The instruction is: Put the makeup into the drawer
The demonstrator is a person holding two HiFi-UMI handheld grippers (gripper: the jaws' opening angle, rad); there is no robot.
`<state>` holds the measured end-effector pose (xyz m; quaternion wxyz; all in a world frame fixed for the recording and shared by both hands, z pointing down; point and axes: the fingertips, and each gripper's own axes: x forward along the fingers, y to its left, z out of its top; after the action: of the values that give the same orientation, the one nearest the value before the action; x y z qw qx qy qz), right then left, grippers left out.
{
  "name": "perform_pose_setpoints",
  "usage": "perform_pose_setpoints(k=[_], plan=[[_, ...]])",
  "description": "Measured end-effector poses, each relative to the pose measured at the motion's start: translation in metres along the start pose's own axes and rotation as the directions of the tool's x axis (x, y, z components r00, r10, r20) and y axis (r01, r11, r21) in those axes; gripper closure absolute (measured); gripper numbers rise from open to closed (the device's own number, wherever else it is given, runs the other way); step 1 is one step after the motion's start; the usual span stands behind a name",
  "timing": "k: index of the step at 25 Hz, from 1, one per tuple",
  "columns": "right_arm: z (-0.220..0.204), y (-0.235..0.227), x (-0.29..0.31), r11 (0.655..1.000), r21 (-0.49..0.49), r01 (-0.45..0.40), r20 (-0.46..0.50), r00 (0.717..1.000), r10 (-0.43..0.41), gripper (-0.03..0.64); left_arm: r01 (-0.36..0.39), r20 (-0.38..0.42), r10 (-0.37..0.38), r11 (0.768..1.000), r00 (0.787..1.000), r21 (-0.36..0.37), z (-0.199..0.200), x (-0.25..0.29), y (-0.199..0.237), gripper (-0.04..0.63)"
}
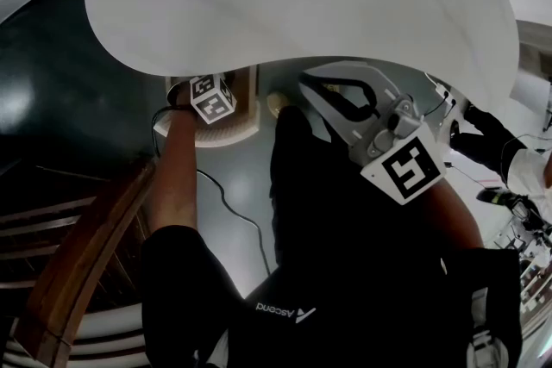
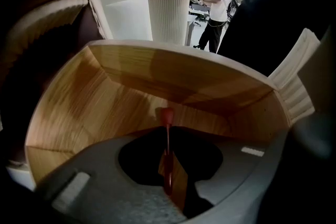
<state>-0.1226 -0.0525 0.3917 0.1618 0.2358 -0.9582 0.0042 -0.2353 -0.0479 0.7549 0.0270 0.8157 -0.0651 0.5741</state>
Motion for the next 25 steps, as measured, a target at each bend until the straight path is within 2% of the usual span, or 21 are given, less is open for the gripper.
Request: perform_pose_setpoints(k=[7, 13, 19, 25], plan=[[0.001, 0.0, 0.0, 1.0, -0.004, -0.015, -0.003, 1.0, 0.015, 0.614, 0.022, -0.053, -0.022, 1.0, 0.998, 0.0, -0.009, 0.006, -0.004, 0.537], [0.004, 0.0, 0.001, 0.999, -0.012, -0.039, -0.001, 0.999, 0.039, 0.614, -0.013, -0.038, 0.014, 1.0, 0.999, 0.01, -0.002, -0.004, -0.001, 0.503], [0.002, 0.004, 0.002, 0.998, -0.014, -0.063, 0.015, 0.998, 0.063, 0.614, -0.036, -0.048, 0.039, 0.998, 0.998, 0.047, 0.001, -0.015, -0.001, 0.503], [0.008, 0.006, 0.005, 0.995, -0.027, -0.094, 0.038, 0.995, 0.095, 0.614, -0.059, -0.043, 0.061, 0.997, 0.997, 0.046, 0.006, -0.041, 0.002, 0.525]])
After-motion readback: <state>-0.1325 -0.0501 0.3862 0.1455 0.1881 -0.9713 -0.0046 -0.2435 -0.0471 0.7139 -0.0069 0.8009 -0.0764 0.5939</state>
